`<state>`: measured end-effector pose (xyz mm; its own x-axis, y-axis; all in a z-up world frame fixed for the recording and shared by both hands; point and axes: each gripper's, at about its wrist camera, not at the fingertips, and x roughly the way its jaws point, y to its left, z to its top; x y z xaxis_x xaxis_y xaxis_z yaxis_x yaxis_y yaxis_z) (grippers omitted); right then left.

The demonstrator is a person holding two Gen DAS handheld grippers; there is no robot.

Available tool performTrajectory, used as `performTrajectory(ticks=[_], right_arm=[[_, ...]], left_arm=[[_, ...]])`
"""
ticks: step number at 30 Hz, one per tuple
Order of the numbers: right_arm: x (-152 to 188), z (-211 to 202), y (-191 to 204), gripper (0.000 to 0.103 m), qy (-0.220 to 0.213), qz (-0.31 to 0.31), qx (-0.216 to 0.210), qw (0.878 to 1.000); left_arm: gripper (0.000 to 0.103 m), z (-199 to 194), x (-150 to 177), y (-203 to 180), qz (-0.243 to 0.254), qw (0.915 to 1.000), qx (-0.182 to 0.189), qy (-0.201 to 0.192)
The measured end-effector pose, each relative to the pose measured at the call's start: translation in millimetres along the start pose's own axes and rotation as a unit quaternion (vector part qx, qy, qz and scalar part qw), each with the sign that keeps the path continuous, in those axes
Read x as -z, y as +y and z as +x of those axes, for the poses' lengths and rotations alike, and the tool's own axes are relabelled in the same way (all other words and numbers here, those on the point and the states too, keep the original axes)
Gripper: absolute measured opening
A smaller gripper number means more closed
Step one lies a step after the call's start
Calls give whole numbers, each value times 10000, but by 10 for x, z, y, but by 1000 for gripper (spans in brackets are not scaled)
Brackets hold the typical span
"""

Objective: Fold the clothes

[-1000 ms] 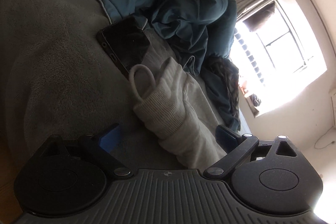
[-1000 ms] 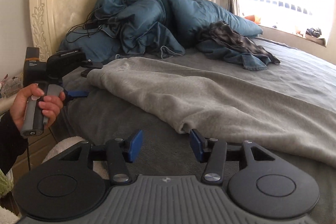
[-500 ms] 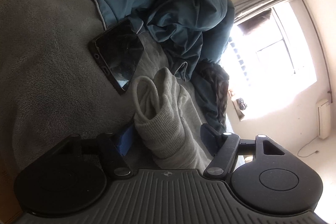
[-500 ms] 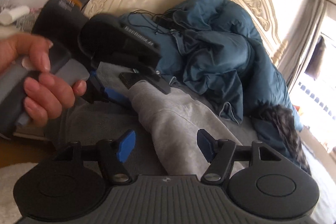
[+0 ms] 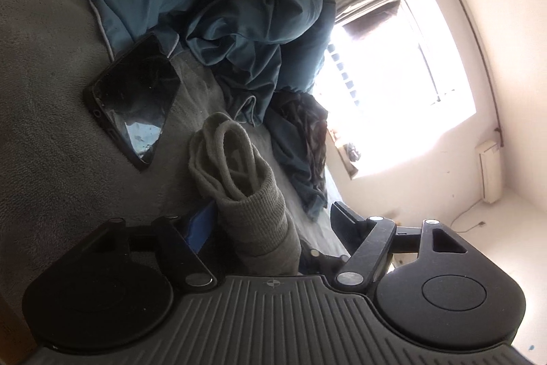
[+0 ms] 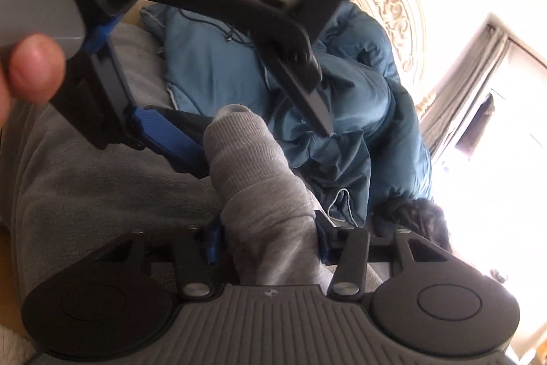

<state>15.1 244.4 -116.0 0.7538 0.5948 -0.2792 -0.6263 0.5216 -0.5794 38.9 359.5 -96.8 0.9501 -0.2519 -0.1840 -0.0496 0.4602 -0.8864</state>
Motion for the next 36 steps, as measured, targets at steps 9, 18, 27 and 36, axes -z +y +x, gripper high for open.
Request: performTrajectory(ticks=[9, 18, 27, 36], right_arm=[[172, -164, -955, 29, 137, 3046, -400, 9516], [294, -337, -1485, 27, -70, 3804, -430, 9238], [188, -402, -1222, 27, -49, 3161, -681, 9463], [244, -723, -913, 27, -151, 2368, -637, 9693]], left_arm=[[83, -19, -12, -78, 17, 9993, 373, 8], [83, 92, 145, -161, 360, 9991, 49, 203], [85, 100, -153, 53, -545, 9984, -122, -90], [85, 271, -122, 337, -1277, 9914, -125, 244]])
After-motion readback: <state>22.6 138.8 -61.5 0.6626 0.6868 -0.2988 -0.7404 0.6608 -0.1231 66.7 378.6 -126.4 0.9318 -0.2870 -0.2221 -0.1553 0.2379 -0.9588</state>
